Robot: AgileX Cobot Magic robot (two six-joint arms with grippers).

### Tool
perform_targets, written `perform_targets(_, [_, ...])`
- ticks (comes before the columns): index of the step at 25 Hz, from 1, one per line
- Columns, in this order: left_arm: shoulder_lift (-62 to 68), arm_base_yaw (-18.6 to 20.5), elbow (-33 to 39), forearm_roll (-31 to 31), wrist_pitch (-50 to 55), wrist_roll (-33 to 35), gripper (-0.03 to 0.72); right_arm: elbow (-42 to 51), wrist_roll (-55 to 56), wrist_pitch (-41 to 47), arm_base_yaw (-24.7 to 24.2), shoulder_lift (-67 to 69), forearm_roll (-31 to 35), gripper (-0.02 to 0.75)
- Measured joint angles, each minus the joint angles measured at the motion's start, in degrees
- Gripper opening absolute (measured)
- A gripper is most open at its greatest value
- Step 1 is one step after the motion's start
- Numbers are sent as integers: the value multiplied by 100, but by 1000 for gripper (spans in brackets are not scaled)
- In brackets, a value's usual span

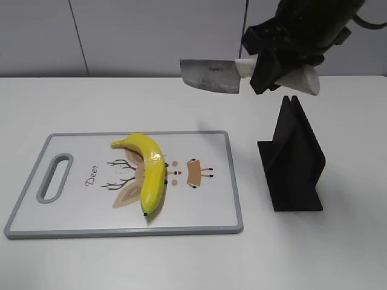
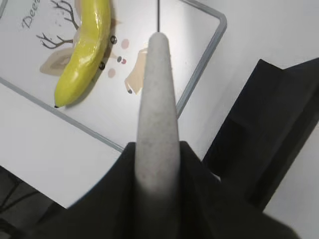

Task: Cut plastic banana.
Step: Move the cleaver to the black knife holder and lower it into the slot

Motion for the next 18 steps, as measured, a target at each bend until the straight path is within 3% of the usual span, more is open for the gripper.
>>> perform_targets(4, [-1187, 0, 817, 0, -543, -303, 573, 828, 674, -697, 0, -792, -373, 164])
perform_targets(10, [-2908, 0, 1829, 64, -649, -374, 569, 1697, 1919, -978, 0, -1731, -1702, 164])
perform_targets(18, [-4581, 0, 2354, 392, -245, -511, 535, 2652, 2848, -1321, 0, -2399, -1985, 164])
